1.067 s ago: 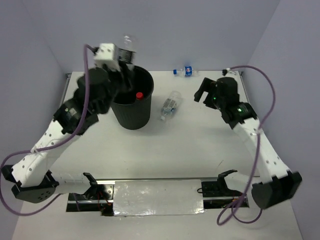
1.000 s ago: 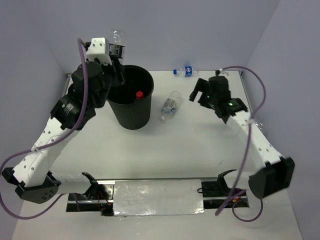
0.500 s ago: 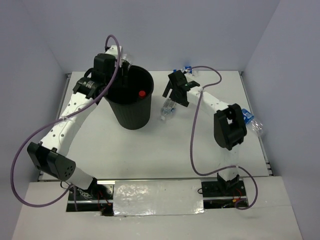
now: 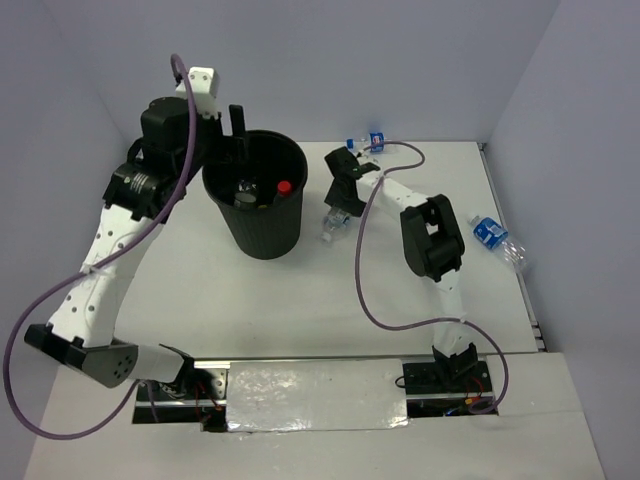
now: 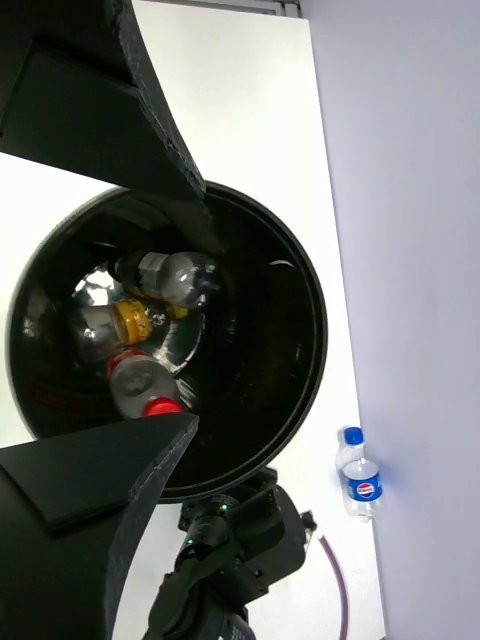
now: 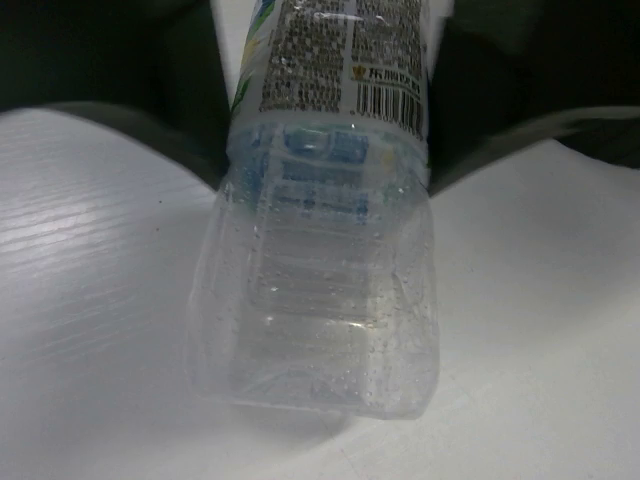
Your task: Put the plastic bottles in the bin
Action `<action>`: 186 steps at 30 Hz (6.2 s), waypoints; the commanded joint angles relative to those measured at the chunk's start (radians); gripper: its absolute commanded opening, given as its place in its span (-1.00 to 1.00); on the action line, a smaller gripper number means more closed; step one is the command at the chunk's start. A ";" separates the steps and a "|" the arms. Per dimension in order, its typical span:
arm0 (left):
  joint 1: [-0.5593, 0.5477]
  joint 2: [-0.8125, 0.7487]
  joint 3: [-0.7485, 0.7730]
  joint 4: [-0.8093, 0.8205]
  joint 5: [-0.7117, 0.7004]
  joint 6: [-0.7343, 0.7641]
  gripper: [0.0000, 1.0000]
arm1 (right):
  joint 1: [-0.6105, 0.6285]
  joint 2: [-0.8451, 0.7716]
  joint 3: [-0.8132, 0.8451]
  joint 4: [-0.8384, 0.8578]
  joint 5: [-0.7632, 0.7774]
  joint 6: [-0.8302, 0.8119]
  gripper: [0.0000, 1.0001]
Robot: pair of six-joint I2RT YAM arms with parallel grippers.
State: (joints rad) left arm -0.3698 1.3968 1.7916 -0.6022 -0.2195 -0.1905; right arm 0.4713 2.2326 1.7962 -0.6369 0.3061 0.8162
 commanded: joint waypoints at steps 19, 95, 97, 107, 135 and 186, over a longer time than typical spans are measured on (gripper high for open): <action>-0.003 -0.731 -0.862 0.010 0.034 -0.443 0.99 | 0.194 -0.386 0.543 0.105 -0.139 -0.667 0.01; 0.023 -0.418 -0.640 0.257 -0.058 -0.145 0.99 | -0.809 -0.302 -0.486 0.200 -0.018 -1.600 1.00; 0.022 -0.424 -0.637 0.249 -0.084 -0.150 0.99 | -0.813 -0.269 -0.454 0.181 -0.033 -1.583 1.00; 0.023 -0.458 -0.620 0.219 -0.149 -0.208 0.99 | -0.816 -0.342 -0.431 0.152 -0.143 -1.494 0.21; 0.143 -0.553 -0.686 0.056 -0.233 -0.415 0.99 | 0.203 -0.403 0.598 0.129 -0.691 -0.724 -0.19; 0.522 -0.211 -0.659 0.305 0.120 -0.290 0.99 | -0.270 0.353 0.722 0.632 -0.166 -0.720 1.00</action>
State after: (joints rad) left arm 0.1467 1.1828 1.1240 -0.3603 -0.1139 -0.5068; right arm 0.2470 2.5877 2.4619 -0.2077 0.1886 -0.0963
